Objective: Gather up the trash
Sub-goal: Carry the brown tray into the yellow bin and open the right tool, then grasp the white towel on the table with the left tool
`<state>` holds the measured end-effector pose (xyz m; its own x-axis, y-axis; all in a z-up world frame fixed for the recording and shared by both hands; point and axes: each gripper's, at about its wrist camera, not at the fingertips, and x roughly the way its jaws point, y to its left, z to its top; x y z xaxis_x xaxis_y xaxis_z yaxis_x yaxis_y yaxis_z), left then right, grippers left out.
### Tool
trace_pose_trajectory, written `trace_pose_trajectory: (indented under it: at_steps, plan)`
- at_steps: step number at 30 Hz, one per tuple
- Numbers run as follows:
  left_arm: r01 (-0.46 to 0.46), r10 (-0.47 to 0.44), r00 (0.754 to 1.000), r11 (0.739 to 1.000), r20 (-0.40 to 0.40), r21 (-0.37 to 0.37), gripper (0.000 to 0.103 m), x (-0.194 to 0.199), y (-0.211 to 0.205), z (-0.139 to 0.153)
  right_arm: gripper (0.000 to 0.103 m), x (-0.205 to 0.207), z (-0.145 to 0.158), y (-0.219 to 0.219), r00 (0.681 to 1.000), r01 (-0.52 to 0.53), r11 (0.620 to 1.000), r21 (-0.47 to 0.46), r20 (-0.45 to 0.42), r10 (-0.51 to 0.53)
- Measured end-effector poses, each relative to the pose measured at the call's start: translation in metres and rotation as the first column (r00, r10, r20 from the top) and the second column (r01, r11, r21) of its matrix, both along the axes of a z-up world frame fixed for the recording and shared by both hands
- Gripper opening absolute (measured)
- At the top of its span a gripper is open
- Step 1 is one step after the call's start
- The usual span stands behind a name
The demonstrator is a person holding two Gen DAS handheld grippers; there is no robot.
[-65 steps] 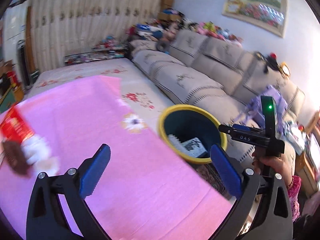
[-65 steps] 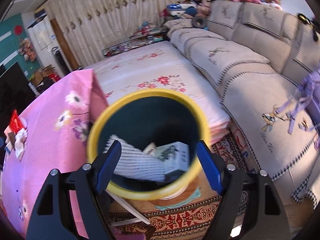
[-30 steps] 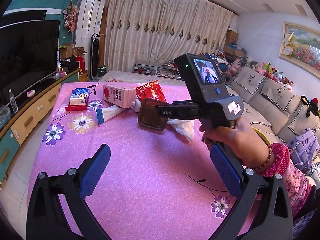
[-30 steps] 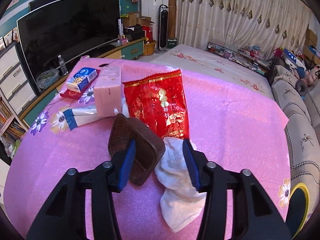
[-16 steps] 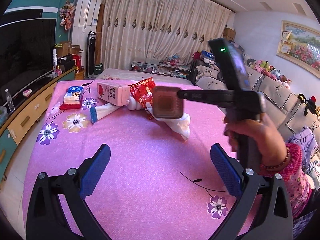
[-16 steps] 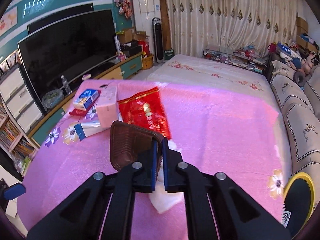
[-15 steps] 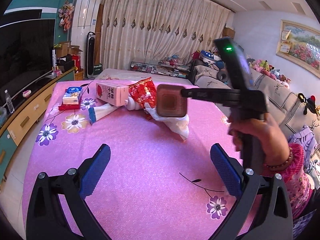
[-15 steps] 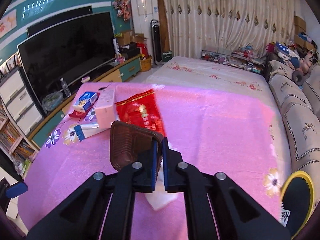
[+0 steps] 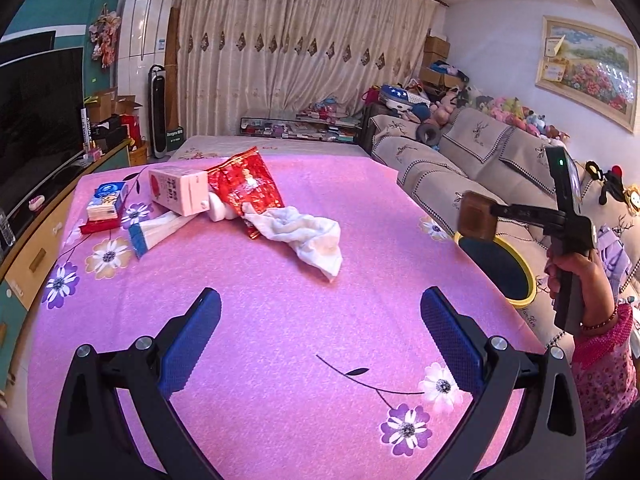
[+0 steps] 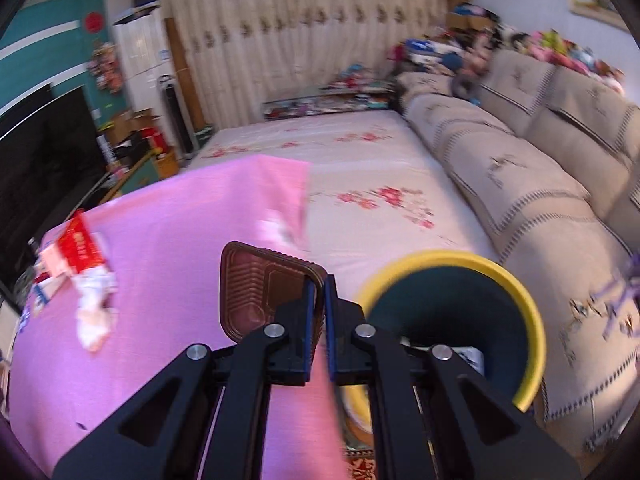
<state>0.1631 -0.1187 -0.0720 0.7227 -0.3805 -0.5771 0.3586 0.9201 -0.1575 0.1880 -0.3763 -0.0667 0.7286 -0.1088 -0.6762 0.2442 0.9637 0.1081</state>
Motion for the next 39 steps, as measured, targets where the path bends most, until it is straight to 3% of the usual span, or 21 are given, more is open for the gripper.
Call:
trace_pose_trajectory:
  at_steps: [8,16,20,29,39]
  plan:
    - [0.043,-0.042,0.999,0.999,-0.025,0.014,0.098,0.01,-0.028,-0.005,0.005,-0.016,-0.057,-0.089,0.982,0.17,0.985,0.04,-0.094,-0.166]
    - [0.055,-0.054,0.998,0.998,-0.04,0.031,0.098,0.018,-0.041,-0.01,0.01,-0.014,-0.091,-0.115,0.959,0.246,0.968,0.04,-0.154,-0.238]
    - [0.057,-0.056,0.997,0.998,-0.053,0.03,0.098,0.024,-0.043,-0.014,0.033,-0.019,-0.092,-0.115,0.956,0.26,0.965,0.025,-0.147,-0.253]
    - [0.036,-0.032,0.997,0.998,-0.065,0.059,0.098,0.047,-0.054,-0.021,0.034,-0.024,-0.076,-0.1,0.968,0.229,0.973,0.035,-0.11,-0.224]
    - [-0.026,0.036,0.994,0.995,-0.105,0.096,0.098,0.11,-0.072,-0.038,0.035,-0.025,-0.072,-0.089,0.975,0.201,0.978,0.049,-0.105,-0.195]
